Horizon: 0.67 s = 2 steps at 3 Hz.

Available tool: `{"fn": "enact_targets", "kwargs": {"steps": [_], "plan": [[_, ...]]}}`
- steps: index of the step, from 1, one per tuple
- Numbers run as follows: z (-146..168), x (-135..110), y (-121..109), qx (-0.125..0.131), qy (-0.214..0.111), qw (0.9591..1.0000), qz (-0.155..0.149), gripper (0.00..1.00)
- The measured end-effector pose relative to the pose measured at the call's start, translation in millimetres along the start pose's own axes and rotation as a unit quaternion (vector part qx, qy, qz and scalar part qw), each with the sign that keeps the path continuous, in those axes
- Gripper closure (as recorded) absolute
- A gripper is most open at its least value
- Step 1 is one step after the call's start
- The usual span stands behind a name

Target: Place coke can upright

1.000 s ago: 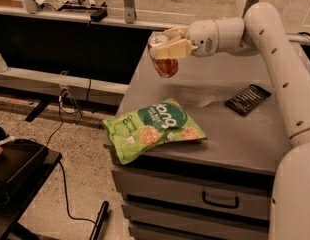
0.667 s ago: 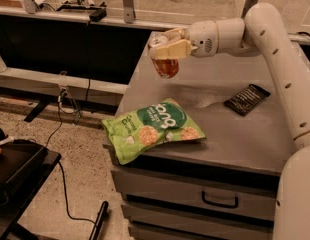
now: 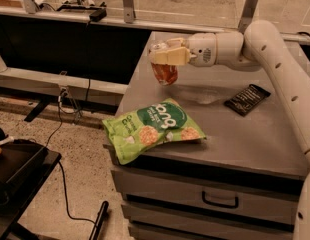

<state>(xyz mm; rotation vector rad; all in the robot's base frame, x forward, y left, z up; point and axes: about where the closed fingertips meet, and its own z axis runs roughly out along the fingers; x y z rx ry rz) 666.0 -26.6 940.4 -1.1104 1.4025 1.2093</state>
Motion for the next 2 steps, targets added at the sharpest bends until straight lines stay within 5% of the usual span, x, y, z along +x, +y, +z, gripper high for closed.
{"fn": "enact_targets", "kwargs": {"steps": [1,2], "plan": [[0.0,10.9,-3.2,0.007,-0.016,0.9995,0.024,1.00],[-0.3,17.1,-6.4,0.016,-0.015,0.9992,0.033,0.82]]}}
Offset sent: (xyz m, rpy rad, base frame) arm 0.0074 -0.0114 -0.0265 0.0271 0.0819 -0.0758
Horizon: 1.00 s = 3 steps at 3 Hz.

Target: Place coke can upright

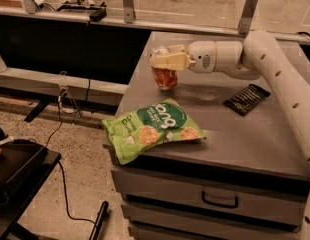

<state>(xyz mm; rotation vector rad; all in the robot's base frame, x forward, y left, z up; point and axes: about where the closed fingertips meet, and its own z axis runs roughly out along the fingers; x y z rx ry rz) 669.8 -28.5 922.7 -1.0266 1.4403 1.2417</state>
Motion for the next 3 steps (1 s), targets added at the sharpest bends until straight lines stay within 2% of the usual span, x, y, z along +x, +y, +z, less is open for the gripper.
{"fn": "enact_targets", "kwargs": {"steps": [3], "plan": [[-8.2,8.1,-7.7,0.027,0.004,0.9996,0.010,0.12]]}}
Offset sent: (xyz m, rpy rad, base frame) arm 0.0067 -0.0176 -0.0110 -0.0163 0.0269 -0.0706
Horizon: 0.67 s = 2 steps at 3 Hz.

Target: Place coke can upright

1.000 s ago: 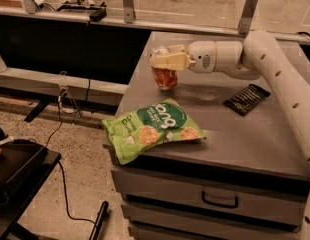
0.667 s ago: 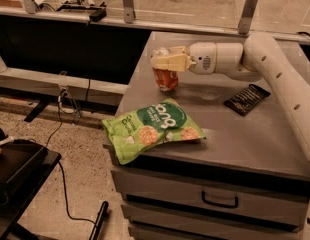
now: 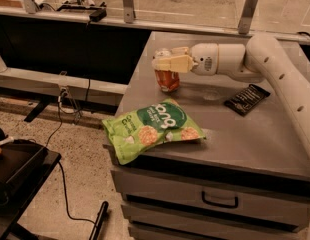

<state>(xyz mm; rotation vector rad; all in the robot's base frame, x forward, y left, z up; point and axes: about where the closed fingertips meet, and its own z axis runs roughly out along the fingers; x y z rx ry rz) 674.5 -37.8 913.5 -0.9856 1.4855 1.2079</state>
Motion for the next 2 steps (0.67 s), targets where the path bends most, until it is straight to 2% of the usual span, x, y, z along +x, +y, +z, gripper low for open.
{"fn": "enact_targets", "kwargs": {"steps": [1,2], "plan": [[-2.0,0.5,-1.1,0.004,0.010,0.9999,-0.005,0.00],[-7.3,-2.5,-2.3,0.012,0.029,0.9993,-0.018,0.00]]}}
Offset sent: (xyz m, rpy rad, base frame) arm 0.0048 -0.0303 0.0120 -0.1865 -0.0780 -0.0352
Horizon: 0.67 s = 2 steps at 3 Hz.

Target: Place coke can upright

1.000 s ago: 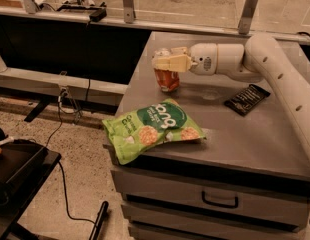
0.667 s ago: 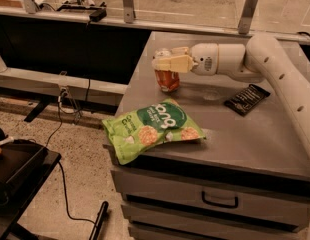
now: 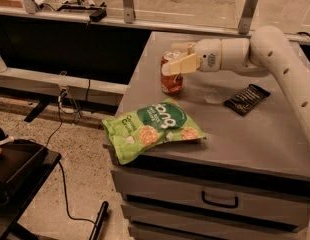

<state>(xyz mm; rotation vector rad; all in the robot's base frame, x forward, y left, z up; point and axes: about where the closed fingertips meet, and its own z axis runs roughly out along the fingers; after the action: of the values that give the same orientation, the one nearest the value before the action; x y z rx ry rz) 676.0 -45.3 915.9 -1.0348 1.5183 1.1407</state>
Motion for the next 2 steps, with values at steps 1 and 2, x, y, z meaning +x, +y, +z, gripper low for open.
{"fn": "enact_targets", "kwargs": {"steps": [1,2], "plan": [[-17,-10,-3,0.019,0.033,0.9989,-0.028,0.00],[-31,-20,-5,0.019,0.050,0.9972,-0.053,0.00]]}}
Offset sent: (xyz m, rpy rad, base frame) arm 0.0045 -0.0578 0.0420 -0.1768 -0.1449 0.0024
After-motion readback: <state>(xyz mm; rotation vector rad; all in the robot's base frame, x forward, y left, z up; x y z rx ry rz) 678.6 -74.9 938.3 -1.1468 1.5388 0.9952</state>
